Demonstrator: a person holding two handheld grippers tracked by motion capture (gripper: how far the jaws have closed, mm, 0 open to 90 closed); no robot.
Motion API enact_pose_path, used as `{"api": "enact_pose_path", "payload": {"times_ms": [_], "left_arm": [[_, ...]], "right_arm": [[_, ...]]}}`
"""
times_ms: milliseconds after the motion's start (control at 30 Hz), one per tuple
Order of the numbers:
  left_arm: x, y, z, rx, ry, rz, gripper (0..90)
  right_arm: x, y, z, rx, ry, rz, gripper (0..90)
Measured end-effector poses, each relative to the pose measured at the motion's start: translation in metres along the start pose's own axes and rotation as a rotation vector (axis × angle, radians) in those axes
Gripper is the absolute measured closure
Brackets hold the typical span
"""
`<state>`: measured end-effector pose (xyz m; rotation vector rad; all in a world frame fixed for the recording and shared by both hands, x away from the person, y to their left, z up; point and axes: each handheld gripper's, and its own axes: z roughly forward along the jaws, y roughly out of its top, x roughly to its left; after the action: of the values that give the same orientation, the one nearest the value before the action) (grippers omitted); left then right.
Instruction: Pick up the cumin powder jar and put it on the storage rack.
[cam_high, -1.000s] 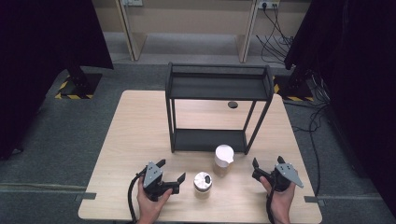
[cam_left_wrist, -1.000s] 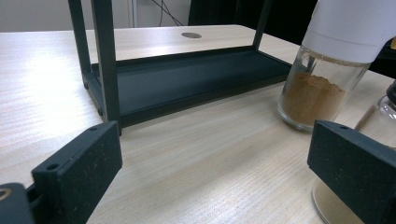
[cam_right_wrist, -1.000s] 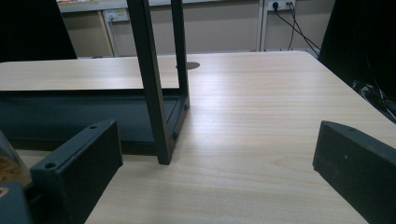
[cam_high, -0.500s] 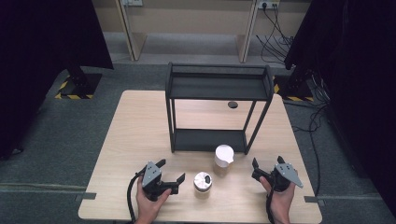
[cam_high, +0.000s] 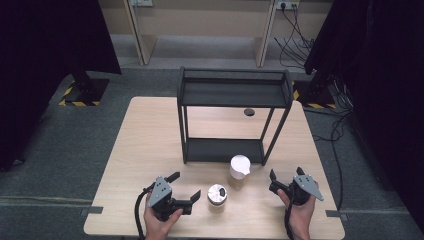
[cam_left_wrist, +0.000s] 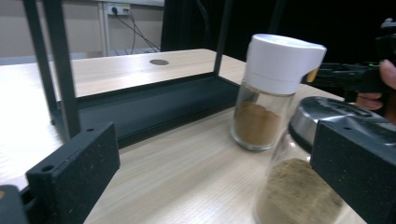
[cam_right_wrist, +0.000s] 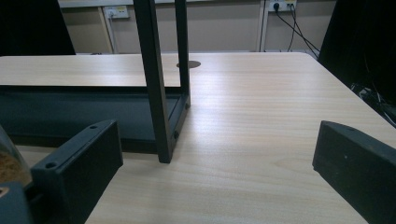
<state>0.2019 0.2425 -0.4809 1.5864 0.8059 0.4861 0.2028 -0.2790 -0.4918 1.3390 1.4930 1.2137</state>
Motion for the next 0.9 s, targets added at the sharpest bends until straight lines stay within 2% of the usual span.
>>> {"api": "enact_pose_path", "payload": {"times_ms": [167,900], "left_arm": [[-0.001,0.000,0.001,-0.001,-0.023,-0.007,0.7],[-0.019,0.002,0.011,0.014,-0.101,0.036,0.3]], "right_arm": [[0.000,0.000,0.000,0.001,0.001,0.000,1.7],[0.001,0.000,0.000,0.000,0.000,-0.013,2.1]]}}
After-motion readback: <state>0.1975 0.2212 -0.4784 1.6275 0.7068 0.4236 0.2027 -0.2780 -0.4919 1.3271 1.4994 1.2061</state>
